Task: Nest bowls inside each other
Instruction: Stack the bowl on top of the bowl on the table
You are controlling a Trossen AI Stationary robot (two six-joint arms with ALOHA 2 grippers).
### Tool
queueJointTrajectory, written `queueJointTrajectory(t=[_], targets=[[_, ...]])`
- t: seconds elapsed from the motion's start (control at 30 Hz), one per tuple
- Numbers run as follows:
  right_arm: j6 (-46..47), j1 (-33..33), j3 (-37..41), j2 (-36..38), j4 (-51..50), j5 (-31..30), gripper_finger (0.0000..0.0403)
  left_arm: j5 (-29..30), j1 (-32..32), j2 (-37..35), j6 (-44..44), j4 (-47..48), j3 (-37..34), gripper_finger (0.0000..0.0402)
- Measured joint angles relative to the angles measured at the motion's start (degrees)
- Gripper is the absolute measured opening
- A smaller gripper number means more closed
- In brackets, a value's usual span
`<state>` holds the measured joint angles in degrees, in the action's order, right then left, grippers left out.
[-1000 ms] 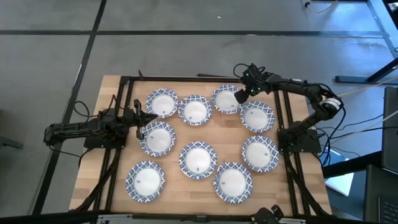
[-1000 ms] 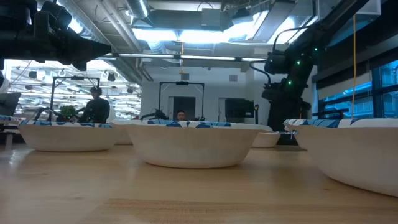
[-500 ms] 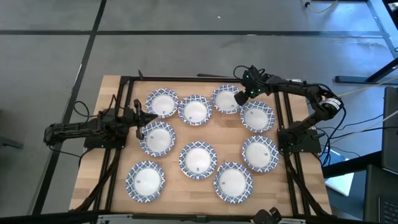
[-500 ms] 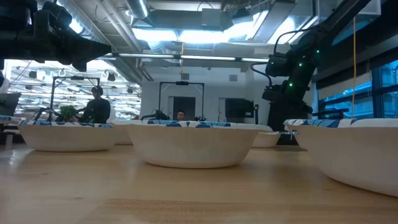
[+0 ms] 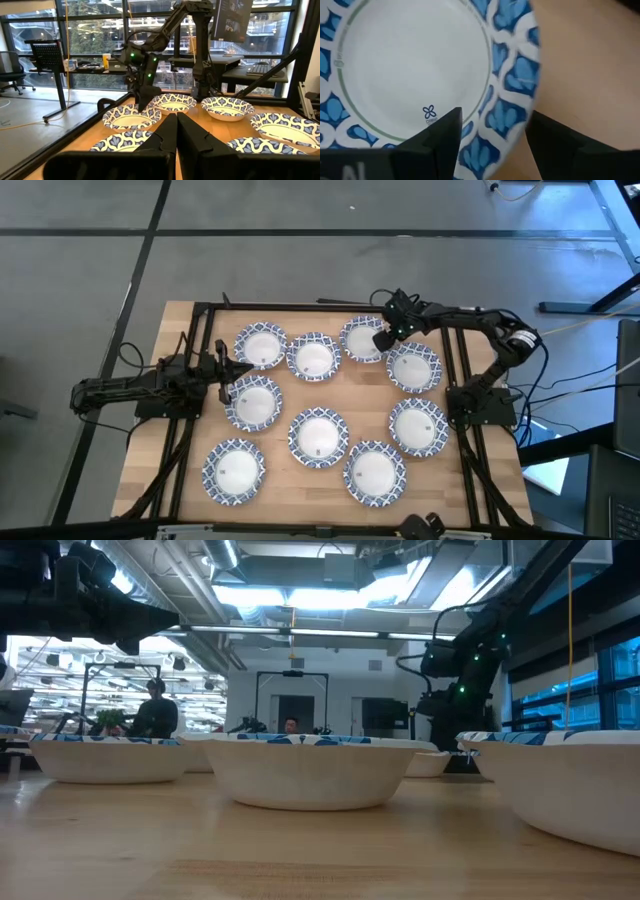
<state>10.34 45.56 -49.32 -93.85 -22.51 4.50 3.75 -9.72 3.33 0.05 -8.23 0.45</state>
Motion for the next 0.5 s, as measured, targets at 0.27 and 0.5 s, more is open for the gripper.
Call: queueJointTrajectory(t=[0.27, 0.5], targets=[[-0.05, -1.96, -0.02, -1.43, 4.05, 0.10, 0.0171, -0.02, -0.01, -0.01, -1.28, 0.01, 0.00, 0.0000], [-1.56, -1.94, -0.11, -1.43, 4.83, 0.58, 0.0051, -0.26, 0.00, -0.01, -1.57, 0.00, -0.01, 0.0000]])
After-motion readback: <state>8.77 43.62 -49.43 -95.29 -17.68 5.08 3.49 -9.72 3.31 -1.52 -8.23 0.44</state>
